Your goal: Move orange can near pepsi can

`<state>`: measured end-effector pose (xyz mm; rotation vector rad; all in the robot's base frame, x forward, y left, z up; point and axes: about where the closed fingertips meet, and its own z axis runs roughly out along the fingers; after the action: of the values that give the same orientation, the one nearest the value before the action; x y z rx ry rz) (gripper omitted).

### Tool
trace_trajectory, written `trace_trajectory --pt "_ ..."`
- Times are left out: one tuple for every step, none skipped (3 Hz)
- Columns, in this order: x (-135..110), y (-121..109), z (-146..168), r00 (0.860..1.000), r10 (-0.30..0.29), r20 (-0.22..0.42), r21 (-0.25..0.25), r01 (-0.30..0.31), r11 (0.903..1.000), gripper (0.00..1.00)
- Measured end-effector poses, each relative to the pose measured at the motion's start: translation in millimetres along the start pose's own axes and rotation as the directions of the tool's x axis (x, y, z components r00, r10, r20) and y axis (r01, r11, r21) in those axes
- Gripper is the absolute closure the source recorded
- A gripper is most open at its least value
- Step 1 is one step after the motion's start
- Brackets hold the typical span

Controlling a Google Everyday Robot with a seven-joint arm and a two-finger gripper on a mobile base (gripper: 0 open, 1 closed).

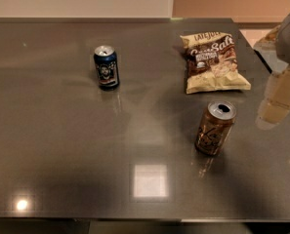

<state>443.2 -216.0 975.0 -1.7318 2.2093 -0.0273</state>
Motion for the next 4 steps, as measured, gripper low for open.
trace_trajectory --pt "-2.0 -4.7 16.5 0.996 -0.006 0.088 -0.052 0.011 0.9986 0.0" --pt "-6.6 0.9 34.1 0.985 -0.011 0.175 -0.094 0.028 0.9952 0.0" --pt "-13.7 12.1 51.4 0.97 -0.019 0.243 -0.127 0.051 0.9906 0.0" --pt "-17.7 19.0 61.1 0.96 -0.023 0.279 -0.146 0.066 0.9872 0.0"
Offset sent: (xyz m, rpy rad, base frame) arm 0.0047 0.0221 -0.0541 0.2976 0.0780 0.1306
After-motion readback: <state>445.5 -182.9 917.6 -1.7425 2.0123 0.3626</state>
